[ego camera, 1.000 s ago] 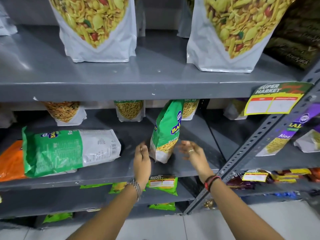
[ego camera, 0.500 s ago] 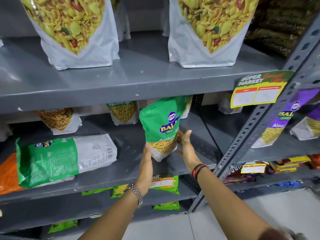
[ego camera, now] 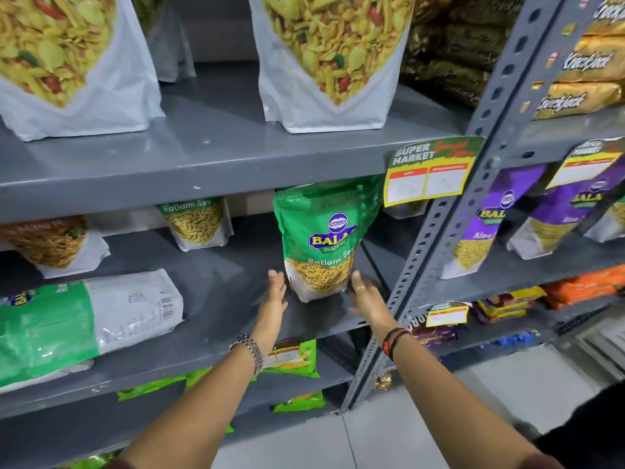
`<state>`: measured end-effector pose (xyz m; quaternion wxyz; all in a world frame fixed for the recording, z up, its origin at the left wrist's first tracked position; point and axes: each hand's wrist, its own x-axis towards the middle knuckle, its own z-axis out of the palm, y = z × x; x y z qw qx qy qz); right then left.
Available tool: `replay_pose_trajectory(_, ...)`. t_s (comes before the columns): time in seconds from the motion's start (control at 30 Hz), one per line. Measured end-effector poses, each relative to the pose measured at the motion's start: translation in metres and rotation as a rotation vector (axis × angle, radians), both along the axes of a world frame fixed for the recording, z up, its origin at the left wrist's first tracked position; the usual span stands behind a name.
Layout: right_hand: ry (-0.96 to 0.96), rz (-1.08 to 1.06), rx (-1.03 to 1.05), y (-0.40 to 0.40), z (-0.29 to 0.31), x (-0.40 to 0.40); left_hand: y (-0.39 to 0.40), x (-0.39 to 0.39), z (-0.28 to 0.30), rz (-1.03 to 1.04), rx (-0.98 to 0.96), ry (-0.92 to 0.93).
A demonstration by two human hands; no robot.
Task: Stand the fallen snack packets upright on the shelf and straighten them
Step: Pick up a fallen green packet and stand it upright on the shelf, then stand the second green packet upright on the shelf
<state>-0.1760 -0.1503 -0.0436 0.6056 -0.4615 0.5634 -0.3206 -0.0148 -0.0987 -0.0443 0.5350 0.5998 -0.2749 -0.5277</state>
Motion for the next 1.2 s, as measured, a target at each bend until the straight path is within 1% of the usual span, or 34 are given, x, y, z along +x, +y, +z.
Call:
replay_pose_trajectory(0.1,0.078,-0.003,0.062,0.012,-0.018,0.002,0.023,0.008,-0.009,0.185,0.004,0.03)
replay_pose_trajectory(0.23,0.089,0.147,0.064,0.023,-0.02,0.036,0.071,0.033,-0.017,0.414,0.054,0.04)
replay_pose_trajectory(0.37,0.077,0.275,-0.021,0.028,-0.004,0.097,0.111,0.069,-0.017,0.617,0.095,0.048)
replay_pose_trajectory(0.5,0.089,0.354,-0.21,0.035,0.01,0.165,0.138,0.114,-0.007,0.754,0.059,0.156)
replay_pose_trajectory(0.57,0.125,0.412,-0.242,0.04,0.019,0.203,0.15,0.135,-0.002,0.806,0.032,0.204)
replay_pose_trajectory(0.63,0.16,0.473,-0.287,0.041,0.027,0.24,0.158,0.151,0.002,0.809,0.022,0.245)
replay_pose_trajectory(0.67,0.175,0.526,-0.318,0.041,0.029,0.258,0.16,0.156,0.003,0.772,0.035,0.249)
replay_pose_trajectory(0.77,0.237,0.714,-0.383,0.041,0.033,0.304,0.161,0.169,0.0,0.638,0.089,0.207)
replay_pose_trajectory(0.9,0.366,0.884,-0.424,0.04,0.036,0.359,0.157,0.186,-0.008,0.558,0.17,0.129)
replay_pose_trajectory(1.07,0.548,1.012,-0.32,0.033,0.033,0.392,0.15,0.193,-0.015,0.495,0.121,0.079)
replay_pose_trajectory(1.13,0.607,0.983,-0.289,0.032,0.034,0.389,0.149,0.191,-0.018,0.527,0.087,0.068)
replay_pose_trajectory(1.2,0.633,0.994,-0.254,0.032,0.035,0.38,0.148,0.188,-0.016,0.575,0.08,0.007)
